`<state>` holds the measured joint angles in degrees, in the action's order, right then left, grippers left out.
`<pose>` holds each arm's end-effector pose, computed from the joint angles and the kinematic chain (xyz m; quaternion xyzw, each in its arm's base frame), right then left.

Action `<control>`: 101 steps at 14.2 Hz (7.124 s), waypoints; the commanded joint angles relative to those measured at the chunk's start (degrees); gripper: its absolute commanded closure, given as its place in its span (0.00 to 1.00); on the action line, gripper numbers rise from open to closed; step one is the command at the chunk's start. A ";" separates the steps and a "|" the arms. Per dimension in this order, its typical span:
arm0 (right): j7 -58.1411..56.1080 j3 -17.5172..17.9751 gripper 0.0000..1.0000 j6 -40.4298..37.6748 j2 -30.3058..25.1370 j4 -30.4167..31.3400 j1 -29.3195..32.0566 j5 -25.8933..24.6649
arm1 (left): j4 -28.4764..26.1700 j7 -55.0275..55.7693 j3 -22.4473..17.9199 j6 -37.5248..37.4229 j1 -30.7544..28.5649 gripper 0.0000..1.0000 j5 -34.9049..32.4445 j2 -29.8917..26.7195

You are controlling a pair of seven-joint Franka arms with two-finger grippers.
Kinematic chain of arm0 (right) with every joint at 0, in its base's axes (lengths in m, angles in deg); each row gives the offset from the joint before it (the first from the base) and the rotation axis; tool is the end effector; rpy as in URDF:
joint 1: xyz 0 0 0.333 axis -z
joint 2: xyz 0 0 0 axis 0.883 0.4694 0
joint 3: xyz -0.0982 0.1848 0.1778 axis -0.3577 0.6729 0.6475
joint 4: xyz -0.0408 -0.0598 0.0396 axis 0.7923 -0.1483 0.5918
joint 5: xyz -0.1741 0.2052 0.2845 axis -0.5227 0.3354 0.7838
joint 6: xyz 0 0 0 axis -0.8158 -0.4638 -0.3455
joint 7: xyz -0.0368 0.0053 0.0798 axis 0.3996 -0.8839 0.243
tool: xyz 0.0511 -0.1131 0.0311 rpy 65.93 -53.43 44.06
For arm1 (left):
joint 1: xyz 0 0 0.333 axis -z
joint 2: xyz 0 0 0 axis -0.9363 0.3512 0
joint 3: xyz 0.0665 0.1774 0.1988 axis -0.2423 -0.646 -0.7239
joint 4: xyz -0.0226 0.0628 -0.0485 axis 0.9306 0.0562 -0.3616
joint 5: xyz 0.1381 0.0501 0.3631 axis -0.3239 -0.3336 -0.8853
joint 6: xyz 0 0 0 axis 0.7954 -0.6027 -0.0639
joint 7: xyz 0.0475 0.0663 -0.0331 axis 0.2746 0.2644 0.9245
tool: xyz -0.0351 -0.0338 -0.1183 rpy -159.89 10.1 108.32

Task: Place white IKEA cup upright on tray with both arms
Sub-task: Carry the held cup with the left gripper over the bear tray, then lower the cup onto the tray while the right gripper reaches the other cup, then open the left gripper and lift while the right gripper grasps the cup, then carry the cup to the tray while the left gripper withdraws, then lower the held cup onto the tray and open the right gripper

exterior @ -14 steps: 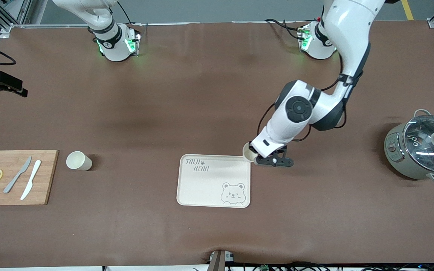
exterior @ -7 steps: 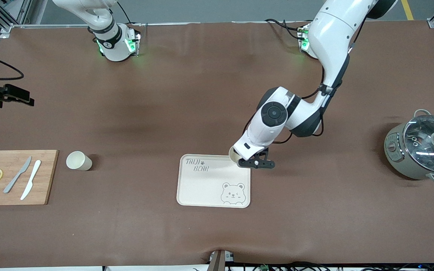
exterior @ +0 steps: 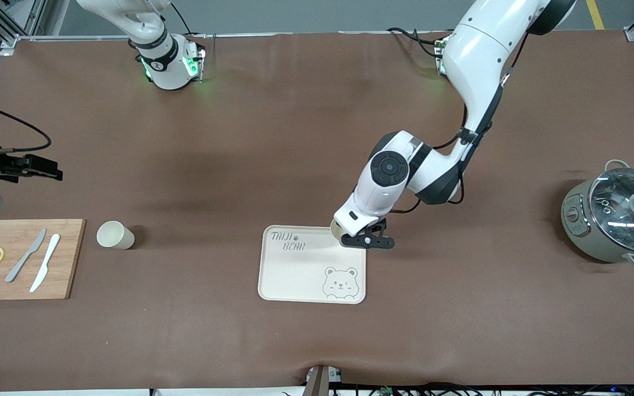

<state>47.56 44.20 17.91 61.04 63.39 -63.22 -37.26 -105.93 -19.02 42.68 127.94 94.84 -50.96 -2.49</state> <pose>0.5921 -0.0497 0.4769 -0.9973 -0.0160 0.0711 0.0076 0.5799 -0.4004 0.2165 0.9969 -0.0377 0.0509 0.0470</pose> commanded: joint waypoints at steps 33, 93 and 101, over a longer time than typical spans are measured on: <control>-7.78 0.60 0.31 32.76 19.98 12.77 6.13 2.40 | 4.19 1.57 -3.34 9.61 1.49 0.00 -2.83 7.30; 62.97 1.04 0.00 24.37 33.26 -14.36 -30.43 10.84 | -5.38 -24.45 -0.53 -40.05 -24.09 0.00 8.34 -40.86; 61.74 -0.01 0.00 8.62 25.63 -20.79 -23.84 10.58 | -16.63 -28.39 -1.14 -35.48 -24.17 0.00 8.25 -47.28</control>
<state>109.78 43.88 28.23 90.62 41.60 -88.56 -26.43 -118.05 -44.94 42.12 90.49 70.86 -43.65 -46.54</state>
